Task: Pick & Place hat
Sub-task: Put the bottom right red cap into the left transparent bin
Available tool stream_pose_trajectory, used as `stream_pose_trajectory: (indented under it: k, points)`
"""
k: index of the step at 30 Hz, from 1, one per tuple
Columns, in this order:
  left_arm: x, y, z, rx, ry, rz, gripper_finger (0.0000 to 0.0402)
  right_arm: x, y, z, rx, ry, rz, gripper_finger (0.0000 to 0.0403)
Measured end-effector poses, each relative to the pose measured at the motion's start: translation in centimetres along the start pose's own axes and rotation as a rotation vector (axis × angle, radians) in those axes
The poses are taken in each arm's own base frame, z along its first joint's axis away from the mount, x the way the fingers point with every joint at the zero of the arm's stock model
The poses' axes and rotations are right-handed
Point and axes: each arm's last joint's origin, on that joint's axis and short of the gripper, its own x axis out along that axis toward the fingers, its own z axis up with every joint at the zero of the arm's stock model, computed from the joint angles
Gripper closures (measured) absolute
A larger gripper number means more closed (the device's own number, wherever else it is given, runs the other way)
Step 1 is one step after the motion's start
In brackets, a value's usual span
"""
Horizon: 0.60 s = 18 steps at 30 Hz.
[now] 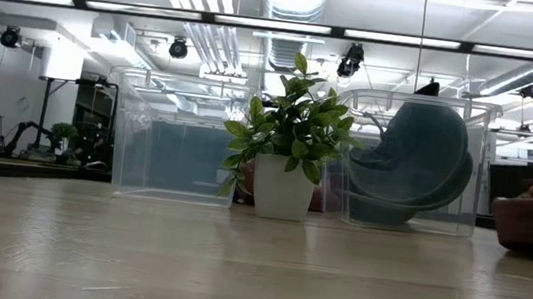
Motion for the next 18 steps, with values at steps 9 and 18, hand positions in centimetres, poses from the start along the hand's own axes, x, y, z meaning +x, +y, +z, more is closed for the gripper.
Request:
stream_pose_trajectory:
  k: [9,18]
  points:
    - [0.0,0.0,0.1,-0.003,-0.024,0.014,0.0214,2.5,-0.8,0.3,-0.032,0.087,-0.080,0.0217]
    - [0.0,0.1,0.2,-0.022,-0.073,0.041,0.0214,-1.2,-5.6,3.4,0.196,0.004,0.092,0.0391]
